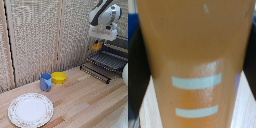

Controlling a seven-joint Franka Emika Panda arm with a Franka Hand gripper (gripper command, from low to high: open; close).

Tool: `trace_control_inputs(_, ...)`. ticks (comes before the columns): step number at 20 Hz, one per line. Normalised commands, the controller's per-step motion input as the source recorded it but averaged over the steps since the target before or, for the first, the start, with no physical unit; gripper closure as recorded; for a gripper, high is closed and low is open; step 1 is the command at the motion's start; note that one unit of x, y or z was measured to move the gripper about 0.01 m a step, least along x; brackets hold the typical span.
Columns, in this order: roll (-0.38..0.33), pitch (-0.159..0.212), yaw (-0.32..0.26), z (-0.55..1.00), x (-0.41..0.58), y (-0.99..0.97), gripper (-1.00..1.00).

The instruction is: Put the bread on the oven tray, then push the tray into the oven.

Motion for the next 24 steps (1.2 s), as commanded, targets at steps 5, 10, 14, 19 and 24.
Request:
trace_control_inputs(5, 0.009, 0.021, -0.150, -0.01, 0.008, -0.72, 1.00)
trace_control_inputs(10, 0.001, 0.000, -0.079, -0.01, 0.000, -0.55, 1.00)
trace_control_inputs(14, 0.003, 0.000, -0.013, -0.04, 0.001, -0.43, 1.00)
trace_control_inputs(19, 0.005, 0.003, -0.004, -0.01, 0.046, -0.45, 1.00)
trace_control_inputs(24, 0.020, 0.003, -0.009, 0.00, 0.055, -0.37, -1.00)
